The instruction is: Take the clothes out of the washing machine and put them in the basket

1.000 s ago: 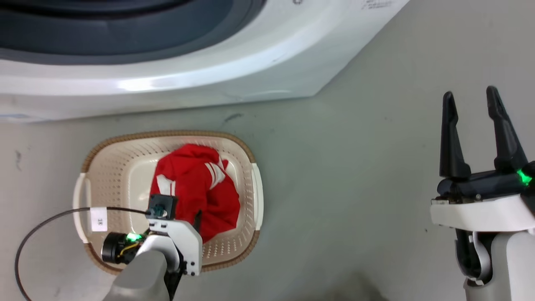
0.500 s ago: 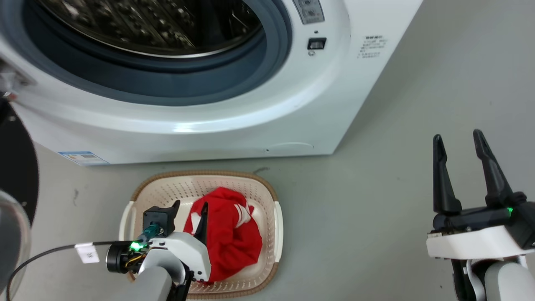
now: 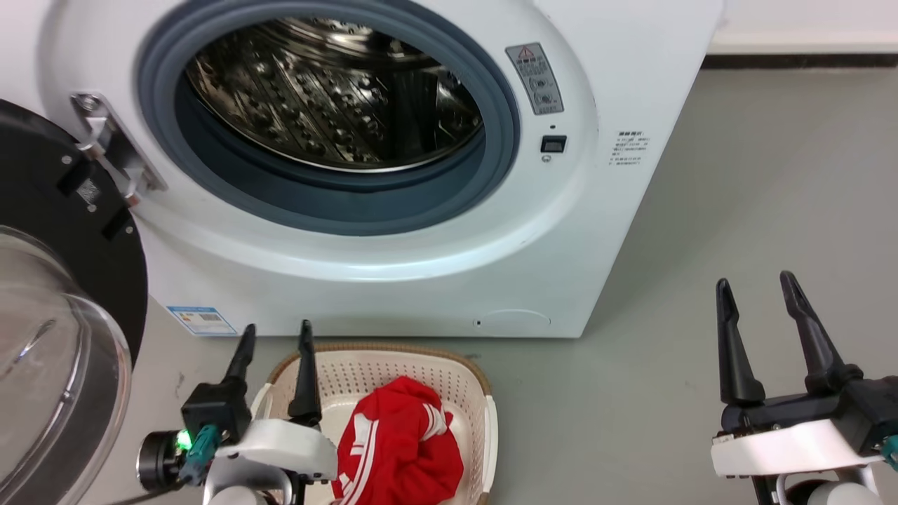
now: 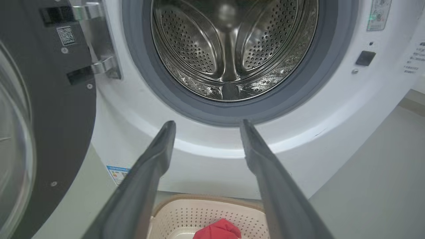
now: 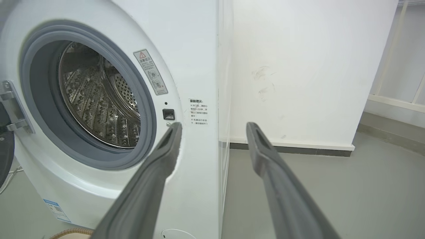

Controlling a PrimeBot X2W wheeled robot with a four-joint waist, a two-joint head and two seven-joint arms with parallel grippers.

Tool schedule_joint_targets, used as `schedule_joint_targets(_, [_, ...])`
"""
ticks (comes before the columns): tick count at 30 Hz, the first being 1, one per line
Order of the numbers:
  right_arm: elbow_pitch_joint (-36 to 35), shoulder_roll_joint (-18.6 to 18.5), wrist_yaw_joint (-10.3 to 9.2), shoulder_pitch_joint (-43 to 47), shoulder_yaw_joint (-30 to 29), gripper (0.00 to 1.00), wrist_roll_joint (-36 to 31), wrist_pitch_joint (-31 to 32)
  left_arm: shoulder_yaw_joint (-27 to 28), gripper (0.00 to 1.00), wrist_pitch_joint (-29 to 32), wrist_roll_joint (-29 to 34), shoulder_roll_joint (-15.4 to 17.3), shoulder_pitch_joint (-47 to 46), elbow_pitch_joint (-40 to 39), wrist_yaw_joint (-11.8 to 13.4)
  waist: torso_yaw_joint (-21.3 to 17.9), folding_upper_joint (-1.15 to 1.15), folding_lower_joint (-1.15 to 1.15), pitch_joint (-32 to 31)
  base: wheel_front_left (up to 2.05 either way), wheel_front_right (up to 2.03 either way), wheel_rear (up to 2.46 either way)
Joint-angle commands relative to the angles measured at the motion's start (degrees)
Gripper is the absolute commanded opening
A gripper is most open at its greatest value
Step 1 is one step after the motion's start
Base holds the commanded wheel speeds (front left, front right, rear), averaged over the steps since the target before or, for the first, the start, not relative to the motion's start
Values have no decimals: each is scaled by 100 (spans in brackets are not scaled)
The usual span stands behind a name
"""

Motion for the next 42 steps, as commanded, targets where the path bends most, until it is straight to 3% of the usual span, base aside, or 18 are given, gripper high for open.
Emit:
schedule_joint_targets(1, [1,4,-5,88,-5,100,-26,-11,67,100,-28,78,-44,111,-112,3,45,0,1,-150,0,0,0])
schedule_joint_targets(16, [-43,4,-4,672,0,100,89,-10,729,100,-28,520,-291,1076,-1363,39,105,0,1,-820,0,0,0])
schedule_joint_targets(36, [1,4,-4,857,37,100,174,-11,752,100,-29,816,-295,1288,-1331,56,22,0,1,-950,0,0,0])
schedule_joint_targets(37, [-1,0,1,778,32,0,151,0,742,0,0,786,-282,1223,-1330,51,21,0,1,-950,0,0,0])
schedule_joint_targets(42, [214,0,1,807,48,0,248,10,741,0,56,679,-287,1263,-1080,35,19,0,1,-950,0,0,0])
